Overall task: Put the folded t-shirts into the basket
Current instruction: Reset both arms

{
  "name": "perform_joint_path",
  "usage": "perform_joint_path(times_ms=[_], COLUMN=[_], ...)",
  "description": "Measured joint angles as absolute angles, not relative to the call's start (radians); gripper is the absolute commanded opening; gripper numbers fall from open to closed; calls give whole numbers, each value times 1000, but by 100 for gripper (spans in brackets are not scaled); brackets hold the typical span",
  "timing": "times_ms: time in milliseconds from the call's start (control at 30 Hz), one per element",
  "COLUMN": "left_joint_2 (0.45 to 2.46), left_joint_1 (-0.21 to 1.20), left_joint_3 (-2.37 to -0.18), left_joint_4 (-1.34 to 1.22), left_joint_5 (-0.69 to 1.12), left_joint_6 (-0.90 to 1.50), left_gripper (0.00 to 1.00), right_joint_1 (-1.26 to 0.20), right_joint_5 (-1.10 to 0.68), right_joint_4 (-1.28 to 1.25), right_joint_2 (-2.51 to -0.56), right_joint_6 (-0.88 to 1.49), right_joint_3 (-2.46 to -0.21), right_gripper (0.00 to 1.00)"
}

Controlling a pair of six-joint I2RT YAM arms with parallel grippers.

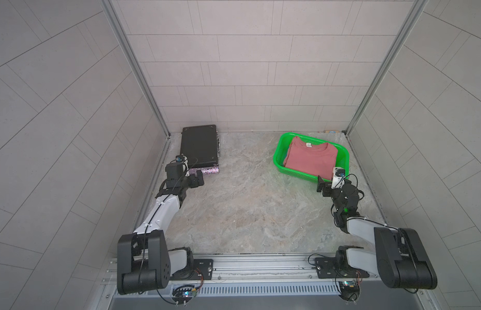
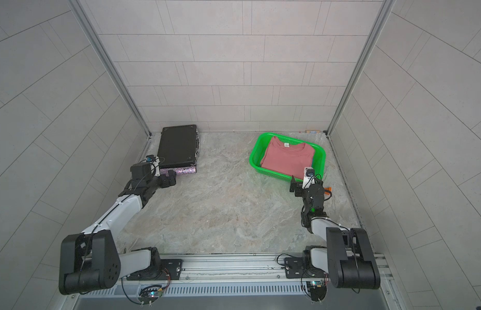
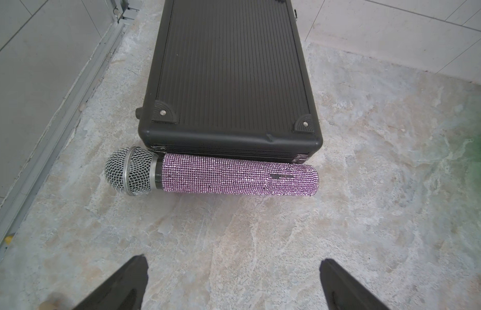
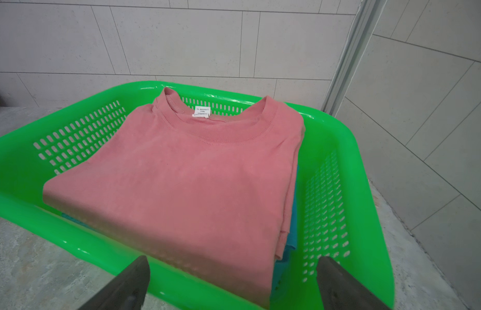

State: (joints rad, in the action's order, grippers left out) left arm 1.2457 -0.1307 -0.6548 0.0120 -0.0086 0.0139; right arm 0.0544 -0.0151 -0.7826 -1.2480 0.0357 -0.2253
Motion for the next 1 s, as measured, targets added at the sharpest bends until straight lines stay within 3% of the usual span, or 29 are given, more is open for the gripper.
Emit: perform_joint_path(times_ms=[267, 533, 767, 1000], left_joint_2=[1277, 1328, 1353, 1533], left_joint_1=[-131, -108, 10, 67], left_joint_3=[-597, -521, -437, -406], left_joint_4=[-101, -268, -496, -733], left_joint_5=[80, 103, 16, -68], left_joint_6=[17, 48, 30, -14], left_gripper=[100, 100, 100, 100], right_joint_1=[16, -11, -12, -12], right_joint_5=[4, 20, 36, 47], right_joint_4=[-1067, -987, -943, -919], right_joint_2=[-1509, -1533, -1530, -1529], right_joint_6=[37, 42, 56, 68], right_joint_3=[-296, -370, -392, -404], right_gripper=[100, 100, 100, 100])
